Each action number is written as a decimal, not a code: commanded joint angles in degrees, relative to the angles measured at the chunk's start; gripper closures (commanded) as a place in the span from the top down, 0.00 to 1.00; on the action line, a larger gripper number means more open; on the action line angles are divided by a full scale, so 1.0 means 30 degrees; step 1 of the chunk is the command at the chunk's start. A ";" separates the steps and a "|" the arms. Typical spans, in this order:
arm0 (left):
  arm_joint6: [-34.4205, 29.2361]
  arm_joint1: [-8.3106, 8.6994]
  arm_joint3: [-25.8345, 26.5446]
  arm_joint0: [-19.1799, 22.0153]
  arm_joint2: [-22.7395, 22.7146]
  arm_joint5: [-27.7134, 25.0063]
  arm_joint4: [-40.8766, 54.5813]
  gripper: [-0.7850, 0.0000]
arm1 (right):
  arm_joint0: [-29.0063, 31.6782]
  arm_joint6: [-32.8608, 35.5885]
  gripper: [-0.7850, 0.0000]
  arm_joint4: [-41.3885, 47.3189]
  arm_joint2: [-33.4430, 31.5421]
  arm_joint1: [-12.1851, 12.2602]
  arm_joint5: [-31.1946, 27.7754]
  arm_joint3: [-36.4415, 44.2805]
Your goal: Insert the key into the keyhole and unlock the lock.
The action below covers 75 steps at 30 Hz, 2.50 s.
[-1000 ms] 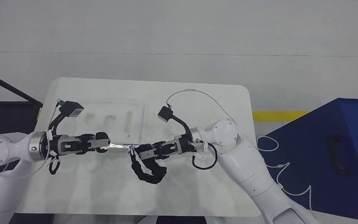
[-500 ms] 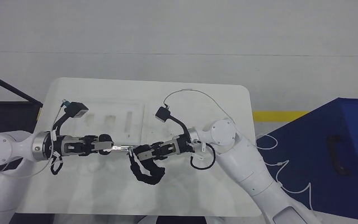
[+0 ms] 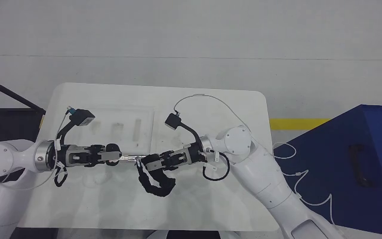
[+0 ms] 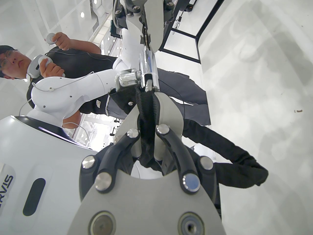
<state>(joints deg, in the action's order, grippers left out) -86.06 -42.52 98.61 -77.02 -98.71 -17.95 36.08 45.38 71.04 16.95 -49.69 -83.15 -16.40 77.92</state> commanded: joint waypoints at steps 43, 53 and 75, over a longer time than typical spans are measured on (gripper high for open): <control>0.1164 -0.0195 0.0736 -0.2660 -0.1656 -0.1179 0.2323 0.61 | 0.1599 -0.0091 0.00 0.1020 -0.1088 0.0927 0.1702 0.2324; 0.1119 -0.0255 0.0744 -0.2470 -0.1150 -0.1193 0.1717 0.42 | 0.1601 -0.0056 0.00 0.1241 -0.1056 0.1048 0.1639 0.2373; 0.0398 -0.0243 0.1354 -0.1993 -0.0608 -0.0487 0.1010 0.00 | 0.0894 0.0911 0.00 0.0648 -0.0771 0.1331 0.2376 0.2512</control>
<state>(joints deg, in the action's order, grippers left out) -84.63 -43.26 102.50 -83.07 -100.67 -19.66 39.06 48.13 73.56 18.97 -52.00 -79.22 -9.39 85.31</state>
